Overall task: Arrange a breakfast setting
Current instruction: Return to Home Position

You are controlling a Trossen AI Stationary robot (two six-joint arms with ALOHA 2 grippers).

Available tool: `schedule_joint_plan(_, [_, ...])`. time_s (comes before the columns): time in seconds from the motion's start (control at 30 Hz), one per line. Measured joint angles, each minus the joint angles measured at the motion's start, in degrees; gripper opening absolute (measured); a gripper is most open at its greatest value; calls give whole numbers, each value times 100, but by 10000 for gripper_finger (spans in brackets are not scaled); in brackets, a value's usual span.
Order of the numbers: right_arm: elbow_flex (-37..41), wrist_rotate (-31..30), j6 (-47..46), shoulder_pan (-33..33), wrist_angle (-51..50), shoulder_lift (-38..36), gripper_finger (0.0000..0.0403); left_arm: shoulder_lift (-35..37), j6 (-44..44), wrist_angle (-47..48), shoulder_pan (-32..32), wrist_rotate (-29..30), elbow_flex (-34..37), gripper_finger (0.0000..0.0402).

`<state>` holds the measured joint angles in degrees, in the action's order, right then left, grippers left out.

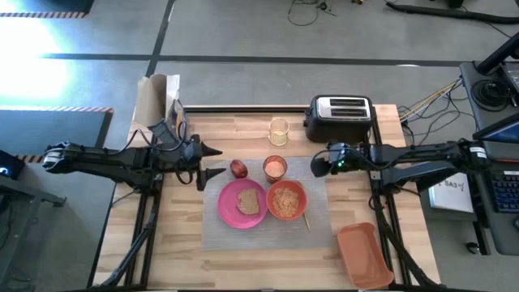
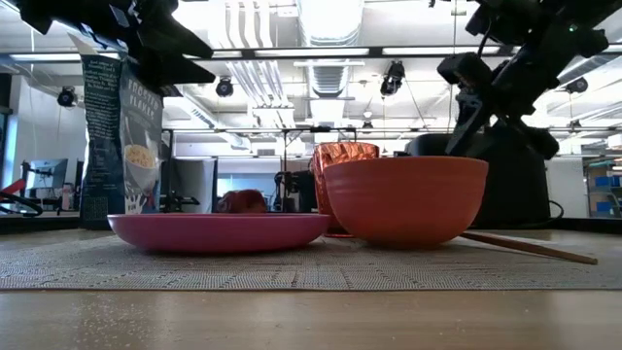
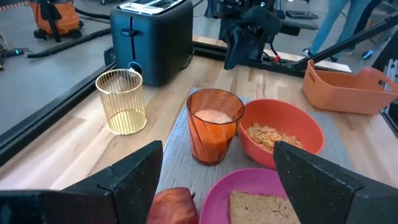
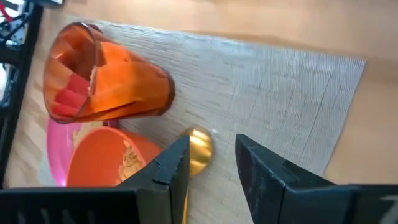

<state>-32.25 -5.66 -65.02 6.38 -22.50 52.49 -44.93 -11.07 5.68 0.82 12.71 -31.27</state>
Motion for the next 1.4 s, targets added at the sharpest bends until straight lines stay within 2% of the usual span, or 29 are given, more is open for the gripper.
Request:
schedule_joint_plan(0.1, [0,-192,595,85,33,-143,119,0,14,-73,15,1,2,291])
schedule_joint_plan(0.27, [0,-821,2092,119,332,-488,117,2,258,-20,26,-156,2,291])
schedule_joint_plan(0.43, [76,-939,3606,117,927,-714,116,-2,203,265,143,-429,7,291])
schedule_joint_plan(0.6, [406,-921,4757,117,1950,-715,117,-2,254,-194,357,-431,147,291])
schedule_joint_plan(0.7, [779,-917,4835,117,2731,-710,118,-1,233,-715,442,-437,441,291])
schedule_joint_plan(0.83, [1451,-801,4860,117,4254,-701,114,97,-8,-1163,437,-439,784,291])
schedule_joint_plan(1.0, [2332,-740,4662,115,5822,-656,105,286,3,-1362,437,-440,967,291])
schedule_joint_plan(1.23, [3037,-742,4435,115,6696,-660,94,319,654,-1369,433,-422,1198,291])
schedule_joint_plan(1.4, [3156,-744,4551,115,6681,-658,93,283,522,-1434,433,-415,1335,291])
